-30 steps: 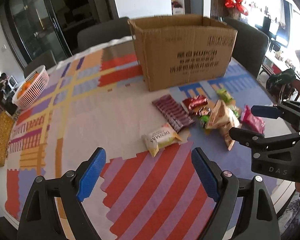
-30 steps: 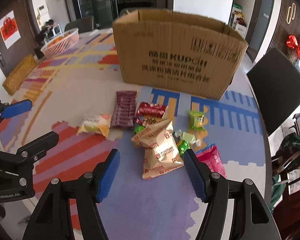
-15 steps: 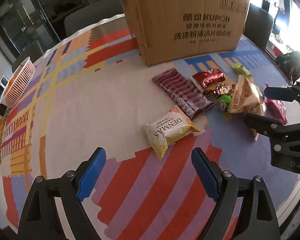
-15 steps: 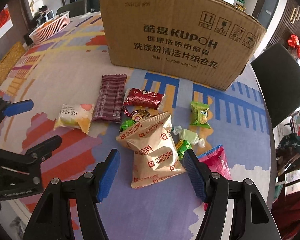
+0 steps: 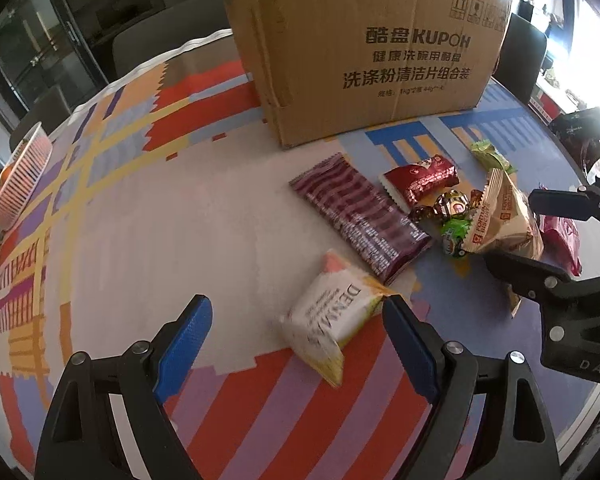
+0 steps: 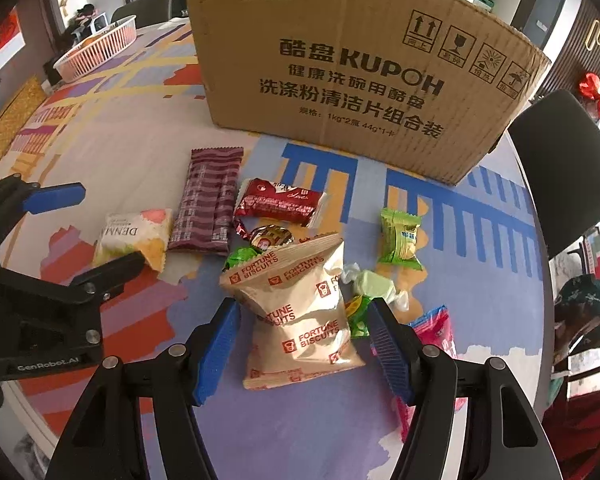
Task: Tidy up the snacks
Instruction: 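Grasp the Fortune Biscuits pack with the right tool while the left tool grasps the DENMAS bag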
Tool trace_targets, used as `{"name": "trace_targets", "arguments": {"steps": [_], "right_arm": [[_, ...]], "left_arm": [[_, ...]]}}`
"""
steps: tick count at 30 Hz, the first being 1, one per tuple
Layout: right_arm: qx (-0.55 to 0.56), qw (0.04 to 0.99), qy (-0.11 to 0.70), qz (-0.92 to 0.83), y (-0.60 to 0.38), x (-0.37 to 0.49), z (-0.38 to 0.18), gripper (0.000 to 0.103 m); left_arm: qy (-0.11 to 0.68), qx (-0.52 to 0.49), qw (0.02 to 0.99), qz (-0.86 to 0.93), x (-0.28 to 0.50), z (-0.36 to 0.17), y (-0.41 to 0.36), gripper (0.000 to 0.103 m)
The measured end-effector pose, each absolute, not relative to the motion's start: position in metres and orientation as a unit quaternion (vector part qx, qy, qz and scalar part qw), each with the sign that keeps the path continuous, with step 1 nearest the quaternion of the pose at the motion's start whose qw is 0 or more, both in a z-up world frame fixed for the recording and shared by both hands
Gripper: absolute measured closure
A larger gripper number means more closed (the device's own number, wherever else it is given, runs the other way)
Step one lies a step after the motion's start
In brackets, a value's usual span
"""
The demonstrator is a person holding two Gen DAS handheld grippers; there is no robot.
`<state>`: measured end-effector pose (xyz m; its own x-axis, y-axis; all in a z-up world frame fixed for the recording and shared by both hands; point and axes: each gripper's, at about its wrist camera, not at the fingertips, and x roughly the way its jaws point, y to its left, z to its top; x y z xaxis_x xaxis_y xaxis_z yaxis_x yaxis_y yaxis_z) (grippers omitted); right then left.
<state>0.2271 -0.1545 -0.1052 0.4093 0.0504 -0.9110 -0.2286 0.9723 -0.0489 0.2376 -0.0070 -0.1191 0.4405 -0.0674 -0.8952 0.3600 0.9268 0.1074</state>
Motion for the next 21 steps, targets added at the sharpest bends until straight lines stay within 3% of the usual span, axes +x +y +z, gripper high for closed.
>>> {"name": "trace_targets", "arguments": {"steps": [4, 14, 18, 21], "right_arm": [[-0.080, 0.837, 0.535, 0.086, -0.156, 0.232, -0.105, 0.040], [-0.050, 0.829, 0.544, 0.117, -0.153, 0.236, -0.110, 0.050], [-0.023, 0.821, 0.558, 0.120, -0.156, 0.240, -0.119, 0.052], [-0.029, 0.825, 0.552, 0.120, -0.156, 0.236, -0.118, 0.061]], "left_arm": [[0.526, 0.129, 0.828, -0.143, 0.241, -0.122, -0.008, 0.035], [0.554, 0.085, 0.809, -0.177, 0.236, -0.128, -0.012, 0.064], [0.556, 0.068, 0.809, -0.180, 0.233, -0.126, -0.010, 0.070], [0.549, 0.070, 0.813, -0.179, 0.228, -0.122, -0.011, 0.070]]}}
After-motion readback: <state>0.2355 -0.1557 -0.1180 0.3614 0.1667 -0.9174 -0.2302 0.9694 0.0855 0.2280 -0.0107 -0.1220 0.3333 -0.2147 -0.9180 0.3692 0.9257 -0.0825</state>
